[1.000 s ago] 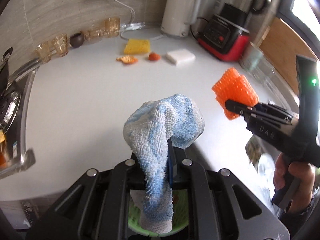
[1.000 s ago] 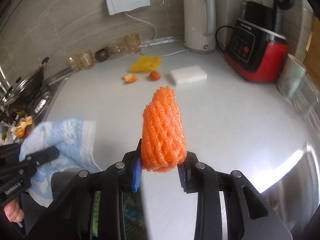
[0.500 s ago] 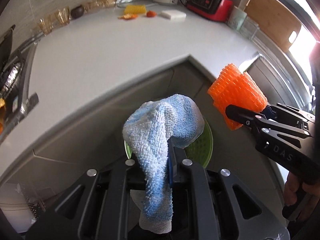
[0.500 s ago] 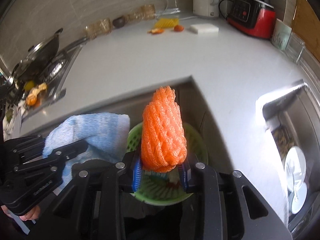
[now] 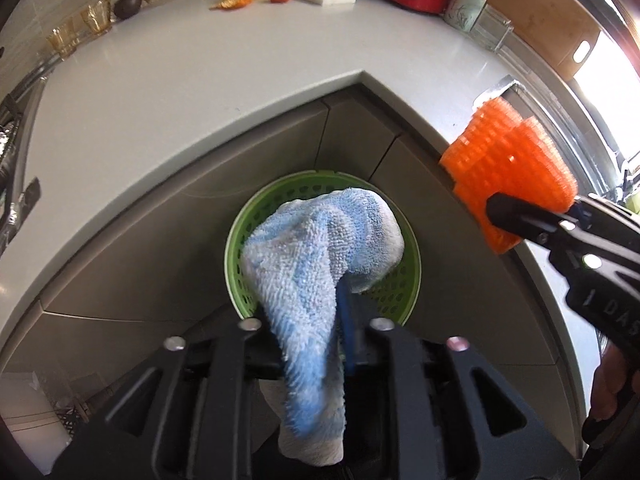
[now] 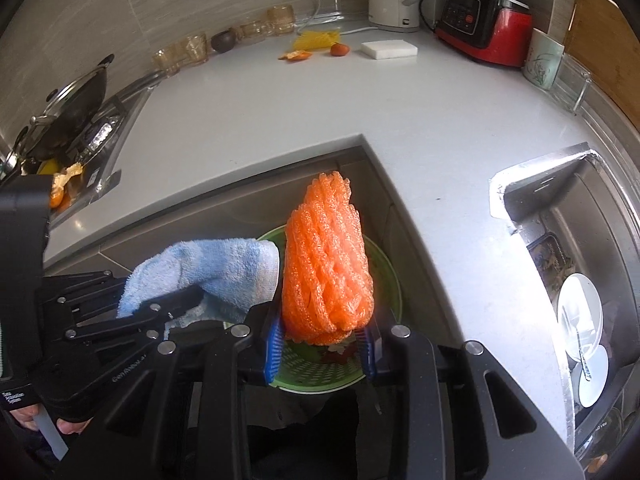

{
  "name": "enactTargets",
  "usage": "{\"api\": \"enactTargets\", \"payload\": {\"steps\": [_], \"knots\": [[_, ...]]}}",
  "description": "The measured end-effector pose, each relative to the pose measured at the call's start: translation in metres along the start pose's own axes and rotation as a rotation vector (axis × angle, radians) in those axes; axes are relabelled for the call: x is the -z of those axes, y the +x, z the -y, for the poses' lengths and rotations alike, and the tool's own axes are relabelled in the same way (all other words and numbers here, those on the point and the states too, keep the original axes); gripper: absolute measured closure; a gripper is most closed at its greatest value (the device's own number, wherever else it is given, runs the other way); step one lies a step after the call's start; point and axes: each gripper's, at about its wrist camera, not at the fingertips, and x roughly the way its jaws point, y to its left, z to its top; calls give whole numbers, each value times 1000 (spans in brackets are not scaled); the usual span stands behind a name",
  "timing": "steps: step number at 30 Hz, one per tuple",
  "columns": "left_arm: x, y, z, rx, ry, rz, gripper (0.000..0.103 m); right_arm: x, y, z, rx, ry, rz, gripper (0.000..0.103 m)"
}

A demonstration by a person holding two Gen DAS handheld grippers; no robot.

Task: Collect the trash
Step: 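Drop the towel and orange foam net into the green basket with both tools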

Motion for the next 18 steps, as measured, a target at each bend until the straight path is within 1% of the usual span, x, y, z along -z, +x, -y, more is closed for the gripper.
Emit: {"api": "enactTargets", "payload": {"steps": [1, 2, 3, 5, 10, 12, 15, 18], "knots": [[-1, 2, 1, 0, 0, -5, 64, -1, 1, 3, 1, 1, -3, 72], [-2, 4, 2, -4, -1, -6, 54, -3, 2, 5, 2, 1, -6, 72], [-4, 5, 4, -11, 1, -5, 51, -5, 4, 8, 2, -1, -9, 72], [-7, 6, 6, -18, 3, -3, 40, -8, 7, 12, 2, -4, -15, 72], [-15, 11, 8, -24, -15, -13, 31, -15, 11, 19, -10, -12, -21, 72], [-17, 12, 8, -30, -23, -12, 30, -17, 11, 20, -13, -17, -22, 72], [-20, 7, 5, -43, -39, 1, 28, -19, 12, 21, -21, -25, -25, 72], [-22, -4, -2, -72, -60, 36, 25, -20, 12, 20, -28, -41, -26, 71]]}}
